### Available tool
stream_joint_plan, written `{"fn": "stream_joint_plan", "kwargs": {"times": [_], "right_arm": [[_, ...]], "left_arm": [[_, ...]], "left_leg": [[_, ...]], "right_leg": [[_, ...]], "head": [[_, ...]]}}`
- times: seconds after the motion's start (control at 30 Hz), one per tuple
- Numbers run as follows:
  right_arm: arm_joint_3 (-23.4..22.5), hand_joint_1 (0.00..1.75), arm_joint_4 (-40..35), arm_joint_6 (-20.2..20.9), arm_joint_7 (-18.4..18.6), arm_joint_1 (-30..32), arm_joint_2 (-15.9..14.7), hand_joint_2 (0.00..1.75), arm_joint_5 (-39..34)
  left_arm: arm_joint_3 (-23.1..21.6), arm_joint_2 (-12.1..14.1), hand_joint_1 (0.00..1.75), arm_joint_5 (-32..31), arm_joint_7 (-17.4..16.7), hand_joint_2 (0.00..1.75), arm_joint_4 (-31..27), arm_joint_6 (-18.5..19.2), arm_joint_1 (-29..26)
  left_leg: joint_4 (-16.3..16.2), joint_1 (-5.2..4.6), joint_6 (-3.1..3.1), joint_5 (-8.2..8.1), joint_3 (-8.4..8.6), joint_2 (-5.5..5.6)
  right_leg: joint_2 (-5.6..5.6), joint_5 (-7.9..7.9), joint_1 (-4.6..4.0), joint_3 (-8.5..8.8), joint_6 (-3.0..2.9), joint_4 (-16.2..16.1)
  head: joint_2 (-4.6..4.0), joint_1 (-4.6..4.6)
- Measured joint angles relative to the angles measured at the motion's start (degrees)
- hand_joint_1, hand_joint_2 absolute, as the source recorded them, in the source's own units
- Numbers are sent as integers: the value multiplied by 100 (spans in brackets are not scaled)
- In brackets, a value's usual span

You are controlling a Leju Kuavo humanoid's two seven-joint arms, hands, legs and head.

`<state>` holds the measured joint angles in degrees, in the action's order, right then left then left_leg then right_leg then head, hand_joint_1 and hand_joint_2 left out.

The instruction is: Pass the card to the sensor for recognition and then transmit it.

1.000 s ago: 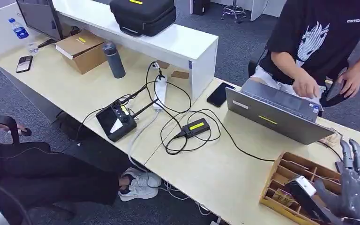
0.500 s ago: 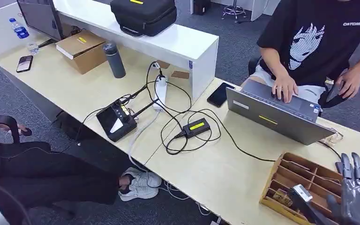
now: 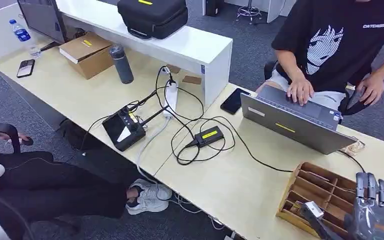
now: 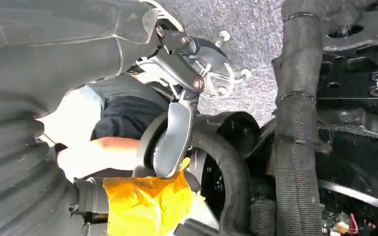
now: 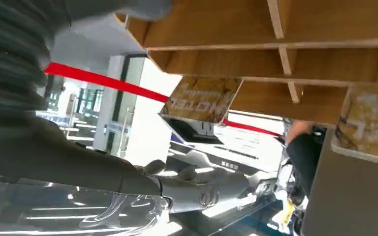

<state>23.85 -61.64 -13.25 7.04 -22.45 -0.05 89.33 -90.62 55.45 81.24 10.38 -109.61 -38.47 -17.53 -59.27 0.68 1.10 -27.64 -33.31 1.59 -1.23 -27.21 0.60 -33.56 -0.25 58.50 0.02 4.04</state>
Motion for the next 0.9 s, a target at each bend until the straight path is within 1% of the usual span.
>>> {"fn": "stream_joint_plan", "kwargs": {"times": [0.07, 0.1, 0.17, 0.2, 0.5, 0.77, 0.8, 0.83, 0.87, 0.9], "right_arm": [[33, 166, 106, 64, 0, -55, 18, 175, 0], [46, 171, 154, 77, 0, -71, 26, 175, 0], [55, 171, 225, 92, -7, -85, 37, 175, 0], [57, 175, 269, 88, -31, -98, 50, 175, 0], [59, 175, 527, -74, -197, -213, 181, 175, 2], [57, 175, 520, -173, -344, -204, 223, 175, 0], [57, 173, 481, -264, -337, -198, 225, 175, 0], [59, 175, 393, -304, -311, -192, 230, 175, 0], [59, 171, 203, -209, -308, -190, 232, 175, 0], [59, 175, 8, -91, -337, -196, 236, 175, 0]], "left_arm": [[-2, 17, 0, -18, -13, 175, -15, 20, -4], [0, 22, 0, -28, -15, 175, -22, 26, -3], [0, 33, 0, -31, -20, 175, -33, 37, -4], [0, 35, 0, -33, -31, 175, -35, 48, -4], [0, 65, 0, -44, -68, 175, -48, 70, -2], [0, 98, 0, -22, -59, 175, -68, 63, -5], [-2, 98, 0, -50, 62, 175, -74, 46, -9], [-2, 87, 0, -92, 250, 175, -70, 50, -8], [0, 59, 0, -105, 455, 175, -24, 94, -3], [0, 33, 0, -101, 553, 175, 42, 145, 6]], "left_leg": [[0, 0, 1, 1, 0, 1], [0, 0, 2, 2, 0, 3], [0, 0, 0, 4, -1, 4], [0, 0, 0, 5, 0, 3], [0, 1, 3, 6, 3, -1], [0, 3, 3, 7, 3, 1], [0, 2, 3, 7, 2, 1], [0, 1, 4, 8, -2, 2], [0, 1, 6, 9, -3, 3], [0, 2, 6, 9, -3, 2]], "right_leg": [[1, 0, 0, 1, 0, 0], [2, 1, 0, 1, 0, 0], [3, 3, 0, 2, -1, 0], [3, 4, 0, 2, -1, 1], [-2, 7, -2, 0, -7, 1], [0, 8, -4, 1, -8, 1], [0, 8, -3, 1, -7, 2], [1, 9, -3, -1, -7, 3], [2, 9, -2, -3, -7, 4], [1, 9, -2, -3, -8, 4]], "head": [[0, 0], [0, 0], [0, 2], [0, 0], [0, 2], [0, 0], [0, 2], [0, 2], [0, 0], [0, 2]]}}
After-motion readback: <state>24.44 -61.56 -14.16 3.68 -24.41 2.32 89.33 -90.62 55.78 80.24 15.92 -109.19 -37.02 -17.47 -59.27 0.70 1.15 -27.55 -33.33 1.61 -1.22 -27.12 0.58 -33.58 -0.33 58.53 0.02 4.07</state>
